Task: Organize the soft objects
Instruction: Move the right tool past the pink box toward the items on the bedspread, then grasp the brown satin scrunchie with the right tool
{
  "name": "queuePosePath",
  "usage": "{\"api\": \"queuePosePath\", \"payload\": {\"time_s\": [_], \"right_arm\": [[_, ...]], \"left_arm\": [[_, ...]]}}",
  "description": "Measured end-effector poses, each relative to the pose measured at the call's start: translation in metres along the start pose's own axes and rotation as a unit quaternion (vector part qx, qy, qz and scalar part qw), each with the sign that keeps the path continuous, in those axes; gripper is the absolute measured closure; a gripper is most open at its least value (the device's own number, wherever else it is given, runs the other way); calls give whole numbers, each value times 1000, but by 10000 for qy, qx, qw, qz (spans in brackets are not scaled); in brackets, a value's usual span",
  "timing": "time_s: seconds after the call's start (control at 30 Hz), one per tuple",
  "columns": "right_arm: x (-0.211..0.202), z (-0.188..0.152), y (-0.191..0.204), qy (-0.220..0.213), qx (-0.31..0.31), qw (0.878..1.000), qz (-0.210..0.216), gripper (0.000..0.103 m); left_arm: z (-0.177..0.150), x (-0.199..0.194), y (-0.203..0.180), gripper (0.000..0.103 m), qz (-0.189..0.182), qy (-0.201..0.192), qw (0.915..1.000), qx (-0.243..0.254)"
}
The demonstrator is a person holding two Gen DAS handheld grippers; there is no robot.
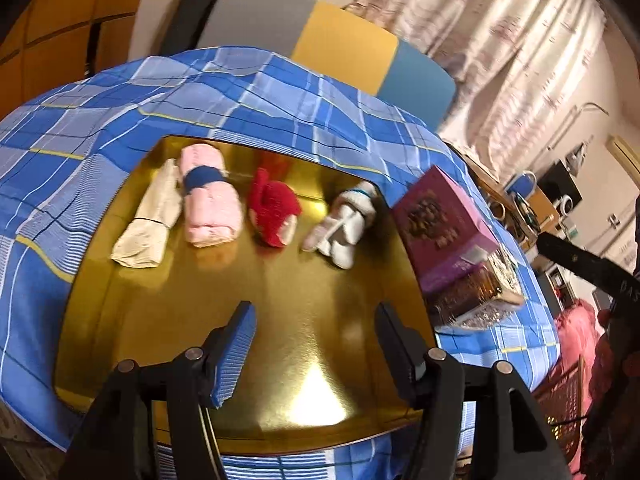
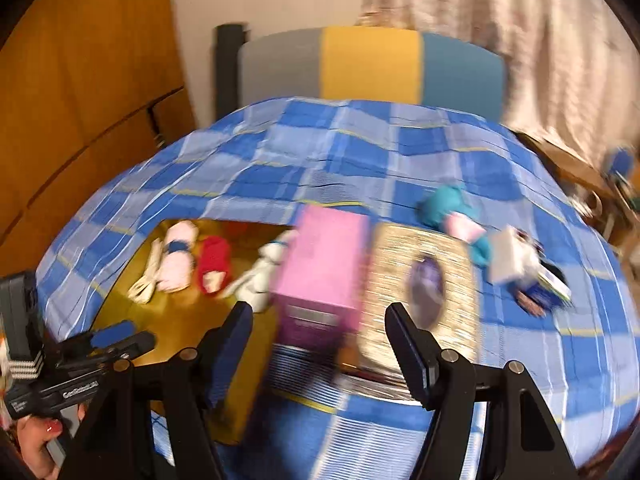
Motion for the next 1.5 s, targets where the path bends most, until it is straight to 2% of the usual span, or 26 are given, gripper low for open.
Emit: {"api": "queuePosePath", "payload": {"time_s": [0.23,0.43,0.63,0.83,0.97,1.1,1.3,1.5], "right_arm": [[-29,-19,-96,-140,874,9932,-756,33],[-34,-52,-159,-11,1600,9808,-1115,33],[-19,-90,-189,287,1959,9721,-1256,33],[2,-122,-207,598,2275,9644,-1206,33],[12,-129,-218,682,2305,9625,-1259,33],[18,-120,-236,631,2267,9624,-1355,32],[27,-62,-282,249,2289,9619,-1475,32],[53,-11,-339,145,2724,9477,-1654,32]], "left_arm": [[-12,-1,-28,41,-303,42,9990,329],[-21,-4,-53,41,-553,42,9967,601],[-33,-8,-71,41,-740,30,9943,769],[-40,-8,-81,41,-560,47,9932,1024],[-44,-8,-85,41,-507,65,9929,1074],[-44,-8,-88,41,-505,65,9928,1080],[-44,-6,-90,41,-420,55,9933,1075],[-41,-5,-95,41,-355,97,9934,1087]]}}
Point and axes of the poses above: each gripper's, at about its wrist camera, not at the fingertips, and x roughly the way its jaws point, y to its left, z to its top, the point moved 9 cm from there along x, roughly the way its jaws point, and after that the axes turned 3 degrees about z, right-handed, at the moved point
